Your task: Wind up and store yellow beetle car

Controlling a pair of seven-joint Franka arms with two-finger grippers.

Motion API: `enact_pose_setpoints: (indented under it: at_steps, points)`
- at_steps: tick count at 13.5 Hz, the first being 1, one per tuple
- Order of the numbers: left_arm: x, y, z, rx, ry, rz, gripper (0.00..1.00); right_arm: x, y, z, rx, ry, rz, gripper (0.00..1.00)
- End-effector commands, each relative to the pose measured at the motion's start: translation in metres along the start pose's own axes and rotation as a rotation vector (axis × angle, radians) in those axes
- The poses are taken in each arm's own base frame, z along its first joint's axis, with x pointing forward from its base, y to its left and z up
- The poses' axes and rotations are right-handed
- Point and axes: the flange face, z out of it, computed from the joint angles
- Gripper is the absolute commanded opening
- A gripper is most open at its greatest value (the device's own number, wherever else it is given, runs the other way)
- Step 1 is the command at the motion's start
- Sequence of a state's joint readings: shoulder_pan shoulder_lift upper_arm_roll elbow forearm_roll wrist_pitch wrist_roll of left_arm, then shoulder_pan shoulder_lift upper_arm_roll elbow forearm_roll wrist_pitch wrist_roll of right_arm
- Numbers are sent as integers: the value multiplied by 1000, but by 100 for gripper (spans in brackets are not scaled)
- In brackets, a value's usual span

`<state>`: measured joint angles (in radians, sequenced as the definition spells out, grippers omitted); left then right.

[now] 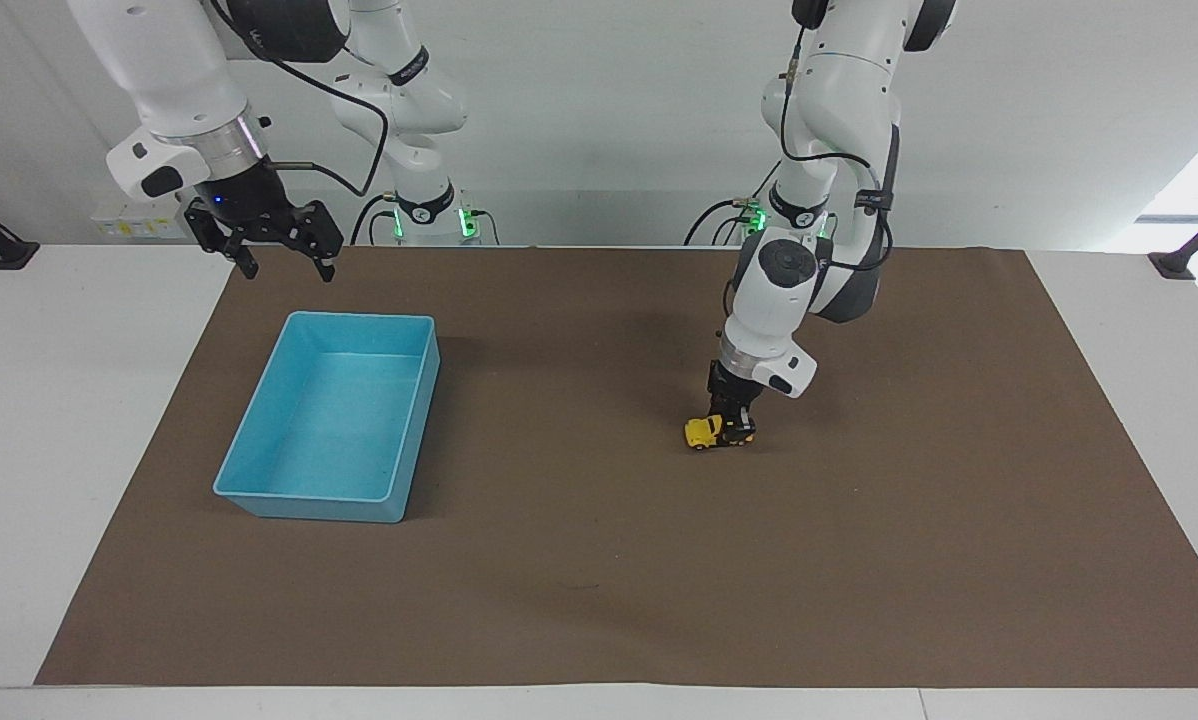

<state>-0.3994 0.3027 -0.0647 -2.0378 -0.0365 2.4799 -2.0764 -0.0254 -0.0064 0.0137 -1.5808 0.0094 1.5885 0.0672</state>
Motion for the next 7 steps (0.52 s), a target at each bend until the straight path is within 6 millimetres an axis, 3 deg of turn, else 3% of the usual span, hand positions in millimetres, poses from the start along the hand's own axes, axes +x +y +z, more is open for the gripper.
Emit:
enact_pose_setpoints:
  at_steps: [1, 7]
  points:
    - [39, 0, 14, 29, 21, -1, 1, 1, 4, -1, 9, -4, -18, 100]
    - [118, 16, 20, 48, 43, 0, 5, 1, 4, -1, 9, -4, -18, 100]
